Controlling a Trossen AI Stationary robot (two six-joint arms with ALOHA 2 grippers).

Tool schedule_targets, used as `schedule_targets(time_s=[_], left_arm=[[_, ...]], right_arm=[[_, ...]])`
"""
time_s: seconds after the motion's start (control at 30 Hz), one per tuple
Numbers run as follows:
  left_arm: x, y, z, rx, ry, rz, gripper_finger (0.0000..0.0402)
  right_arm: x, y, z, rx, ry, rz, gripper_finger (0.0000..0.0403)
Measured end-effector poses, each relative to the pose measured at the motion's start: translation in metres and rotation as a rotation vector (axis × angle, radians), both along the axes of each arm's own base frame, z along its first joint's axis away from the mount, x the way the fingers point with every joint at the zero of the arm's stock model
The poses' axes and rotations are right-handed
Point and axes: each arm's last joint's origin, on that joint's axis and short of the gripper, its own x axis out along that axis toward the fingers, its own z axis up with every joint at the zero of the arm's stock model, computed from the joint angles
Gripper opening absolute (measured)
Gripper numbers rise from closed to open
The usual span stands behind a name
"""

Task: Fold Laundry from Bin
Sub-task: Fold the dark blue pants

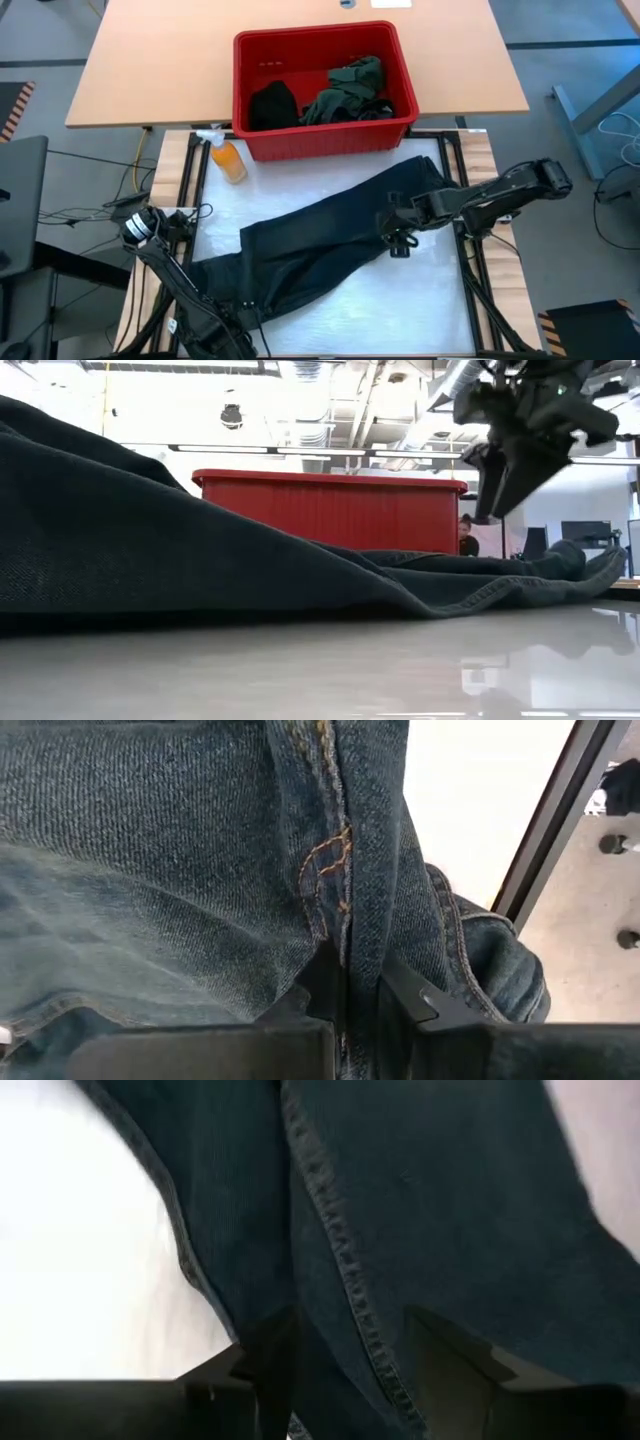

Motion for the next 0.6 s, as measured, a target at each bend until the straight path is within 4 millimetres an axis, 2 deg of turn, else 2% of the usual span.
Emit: schedule_targets(time_s=[0.17,0.37,0.5,0.6], left_arm=[[-0.002,-0.003,-0.008,-0.018,-0.010,0.030,0.0011],[-0.005,-0.006,-0.015,-0.030,-0.019,0.063,0.0011],[-0.007,-0.007,-0.015,-0.027,-0.021,0.068,0.0011],[-0.008,-0.007,-0.015,-0.021,-0.026,0.082,0.0011]], right_arm=[[0.010,0.009,-0.022,-0.075,0.099,0.121,0.0210],[0.027,0.009,-0.047,-0.155,0.155,0.179,0.0194],[0.031,0.006,-0.059,-0.182,0.200,0.178,0.0153],[0.033,0.004,-0.064,-0.175,0.223,0.190,0.0096]])
